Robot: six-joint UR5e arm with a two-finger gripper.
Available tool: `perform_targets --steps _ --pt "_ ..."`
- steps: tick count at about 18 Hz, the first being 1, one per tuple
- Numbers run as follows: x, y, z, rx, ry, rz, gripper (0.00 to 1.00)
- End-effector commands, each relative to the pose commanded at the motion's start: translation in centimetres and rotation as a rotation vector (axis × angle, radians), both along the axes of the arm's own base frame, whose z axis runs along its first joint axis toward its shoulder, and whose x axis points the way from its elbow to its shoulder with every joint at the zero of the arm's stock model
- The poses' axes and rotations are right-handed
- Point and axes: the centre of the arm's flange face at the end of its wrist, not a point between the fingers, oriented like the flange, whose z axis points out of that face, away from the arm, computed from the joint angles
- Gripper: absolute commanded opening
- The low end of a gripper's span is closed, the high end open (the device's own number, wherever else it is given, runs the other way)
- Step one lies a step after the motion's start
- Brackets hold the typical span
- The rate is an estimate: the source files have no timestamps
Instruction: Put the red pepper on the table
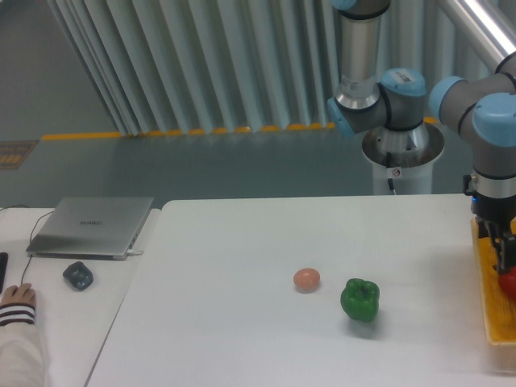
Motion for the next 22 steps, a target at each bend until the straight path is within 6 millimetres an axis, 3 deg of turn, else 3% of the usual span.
perform_targets --steps 3,5,6,9,11,13,16,22 --pt "-0.4 -0.3 0.4 -0.001 0.019 0.02 1.0" --pt "-2.4 -2.6 0.4 0.002 0.015 0.114 1.0" --pt "-2.6 -2.7 0.4 0.005 0.018 0.109 1.0" --pt "-2.7 -2.3 0.7 -0.002 0.035 0.052 1.0" --pt "-2.8 -2.3 0.8 -0.017 0.048 -0.078 1.0" --pt "-3.3 -1.8 0.5 -0.062 0.074 -0.143 1.0" --pt "-1.6 0.6 -0.2 -0.183 0.126 -0.222 1.0" --pt "-1.5 3.2 -4.4 -0.267 0.079 -0.503 1.0"
